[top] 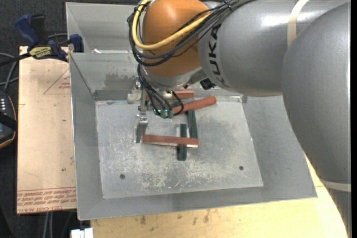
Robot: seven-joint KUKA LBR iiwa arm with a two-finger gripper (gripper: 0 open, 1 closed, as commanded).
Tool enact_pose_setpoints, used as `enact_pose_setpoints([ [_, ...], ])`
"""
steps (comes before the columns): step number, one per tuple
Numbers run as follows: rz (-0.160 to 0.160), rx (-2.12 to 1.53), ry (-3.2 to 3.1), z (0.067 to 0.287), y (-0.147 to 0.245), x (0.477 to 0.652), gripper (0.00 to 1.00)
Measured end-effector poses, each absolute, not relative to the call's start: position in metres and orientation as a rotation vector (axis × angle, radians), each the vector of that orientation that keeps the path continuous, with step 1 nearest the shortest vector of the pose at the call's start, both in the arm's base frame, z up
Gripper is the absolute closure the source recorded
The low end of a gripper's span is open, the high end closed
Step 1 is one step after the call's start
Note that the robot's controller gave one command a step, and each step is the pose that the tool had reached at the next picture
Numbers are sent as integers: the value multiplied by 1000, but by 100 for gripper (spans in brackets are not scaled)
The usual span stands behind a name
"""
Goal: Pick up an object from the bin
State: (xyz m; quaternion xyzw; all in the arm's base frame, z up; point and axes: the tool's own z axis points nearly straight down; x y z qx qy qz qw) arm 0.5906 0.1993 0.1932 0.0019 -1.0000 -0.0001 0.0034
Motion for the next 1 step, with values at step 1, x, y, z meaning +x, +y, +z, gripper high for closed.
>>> enact_pose_setpoints([
  [1, -2, 1, -3142, 198, 198, 592, 0],
])
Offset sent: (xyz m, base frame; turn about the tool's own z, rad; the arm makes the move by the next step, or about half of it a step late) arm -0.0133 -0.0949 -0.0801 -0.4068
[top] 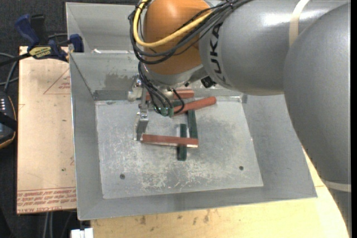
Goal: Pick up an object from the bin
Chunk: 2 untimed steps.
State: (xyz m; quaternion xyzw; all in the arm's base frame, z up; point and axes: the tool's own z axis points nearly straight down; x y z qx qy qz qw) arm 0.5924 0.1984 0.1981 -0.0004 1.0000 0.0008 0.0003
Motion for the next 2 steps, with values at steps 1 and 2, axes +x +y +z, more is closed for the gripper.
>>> enact_pose_setpoints([
  [1, 7, -154, 3130, 183, 183, 590, 0],
  [2, -3, -604, 3084, 151, 152, 592, 0],
])
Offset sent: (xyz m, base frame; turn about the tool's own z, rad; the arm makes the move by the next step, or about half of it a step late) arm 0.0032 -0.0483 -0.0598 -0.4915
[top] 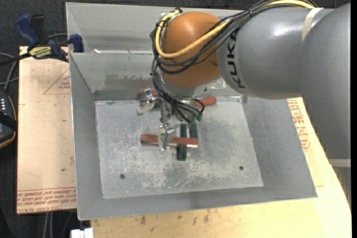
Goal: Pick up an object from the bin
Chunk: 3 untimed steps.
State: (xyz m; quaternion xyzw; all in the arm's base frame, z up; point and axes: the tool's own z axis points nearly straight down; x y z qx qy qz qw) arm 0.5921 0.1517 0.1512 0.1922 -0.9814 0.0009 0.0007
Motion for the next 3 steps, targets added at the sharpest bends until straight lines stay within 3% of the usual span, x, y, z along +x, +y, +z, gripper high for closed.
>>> enact_pose_setpoints([
  [1, -3, 613, -3082, 87, 116, 574, 100],
  [3, -2, 603, -3076, 99, 118, 570, 100],
])
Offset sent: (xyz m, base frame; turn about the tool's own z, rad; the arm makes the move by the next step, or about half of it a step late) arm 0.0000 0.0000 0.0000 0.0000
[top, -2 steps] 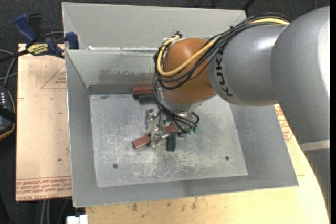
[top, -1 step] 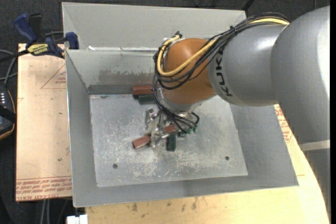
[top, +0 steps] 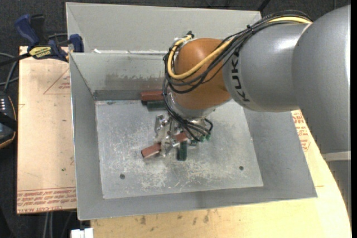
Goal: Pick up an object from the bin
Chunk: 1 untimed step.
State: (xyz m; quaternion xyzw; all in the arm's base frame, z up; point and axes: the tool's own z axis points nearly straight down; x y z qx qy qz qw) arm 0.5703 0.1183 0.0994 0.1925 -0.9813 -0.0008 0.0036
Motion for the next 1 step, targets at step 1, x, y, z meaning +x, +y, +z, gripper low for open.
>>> enact_pose_setpoints([
  [1, -2, 543, -3097, 222, 118, 577, 100],
])
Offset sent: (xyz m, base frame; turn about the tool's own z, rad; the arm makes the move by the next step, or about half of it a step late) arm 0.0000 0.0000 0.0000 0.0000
